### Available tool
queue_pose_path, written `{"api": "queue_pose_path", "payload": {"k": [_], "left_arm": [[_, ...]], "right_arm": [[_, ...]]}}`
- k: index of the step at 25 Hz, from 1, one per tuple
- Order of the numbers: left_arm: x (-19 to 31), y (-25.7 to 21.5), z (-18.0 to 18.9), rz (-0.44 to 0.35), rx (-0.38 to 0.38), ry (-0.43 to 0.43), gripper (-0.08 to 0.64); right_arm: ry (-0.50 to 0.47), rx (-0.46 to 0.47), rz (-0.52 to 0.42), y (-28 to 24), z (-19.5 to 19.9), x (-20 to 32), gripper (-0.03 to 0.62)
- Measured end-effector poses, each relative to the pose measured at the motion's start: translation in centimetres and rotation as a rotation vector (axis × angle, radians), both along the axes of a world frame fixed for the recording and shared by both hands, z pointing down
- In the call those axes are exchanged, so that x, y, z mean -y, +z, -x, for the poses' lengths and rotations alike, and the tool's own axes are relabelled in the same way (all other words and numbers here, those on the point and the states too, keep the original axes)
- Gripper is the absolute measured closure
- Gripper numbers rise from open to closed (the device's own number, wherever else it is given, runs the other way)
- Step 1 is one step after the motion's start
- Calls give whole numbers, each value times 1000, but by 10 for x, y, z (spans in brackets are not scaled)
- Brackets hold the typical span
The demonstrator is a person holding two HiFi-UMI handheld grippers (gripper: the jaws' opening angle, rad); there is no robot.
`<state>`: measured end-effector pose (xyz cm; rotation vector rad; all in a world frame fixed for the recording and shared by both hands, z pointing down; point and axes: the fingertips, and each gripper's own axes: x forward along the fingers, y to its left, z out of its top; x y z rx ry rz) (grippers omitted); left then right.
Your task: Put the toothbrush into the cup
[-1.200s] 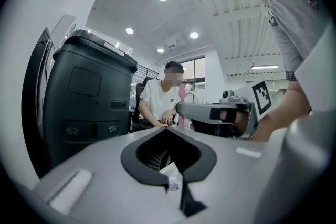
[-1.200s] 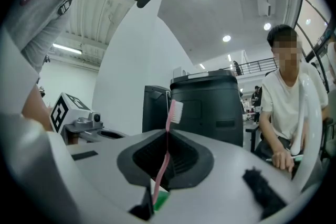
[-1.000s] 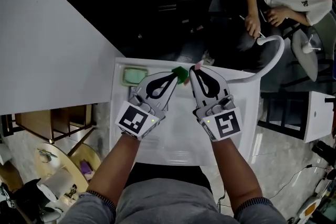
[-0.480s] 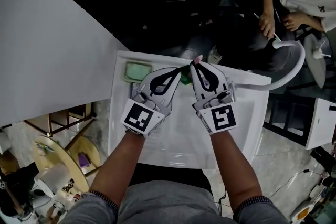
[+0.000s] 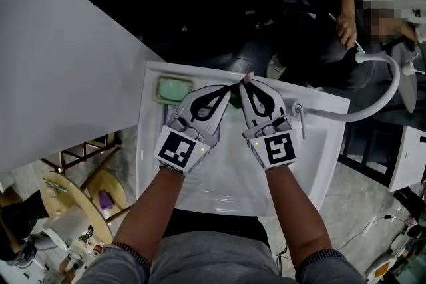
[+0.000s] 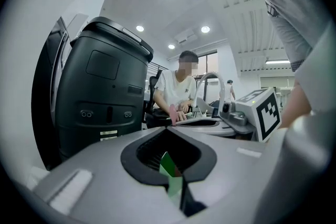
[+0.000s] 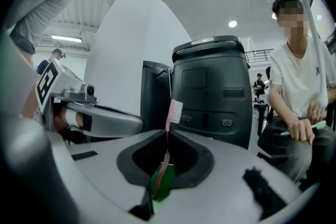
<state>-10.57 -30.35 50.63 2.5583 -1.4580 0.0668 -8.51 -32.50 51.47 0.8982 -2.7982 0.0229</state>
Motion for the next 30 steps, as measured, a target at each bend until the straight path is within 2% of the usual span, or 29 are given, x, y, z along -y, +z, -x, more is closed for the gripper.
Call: {"api": "queue_pose_path", "payload": {"k": [8,11,21,22,24,30], "left_arm": [[1,11,1,22,-9,-5,557],[1,18,3,12,13,2,557],[4,15,1,-6,-3,5,557],[4,14,1,-5,-3,1,557],[4,13,2,-6,-4,-7,557],[0,13,0,-4,-3,-1,557]], "right_arm": [[0,-19,8,11,4,1,572],[-9,-27,-2,15,5,0,572],[-5,-45,13,21,3,1,571],[-3,-49,17,22,2,2,565],[6,-49,36,26,0,2,504],[28,-40,69,29,-7,3,476]]}}
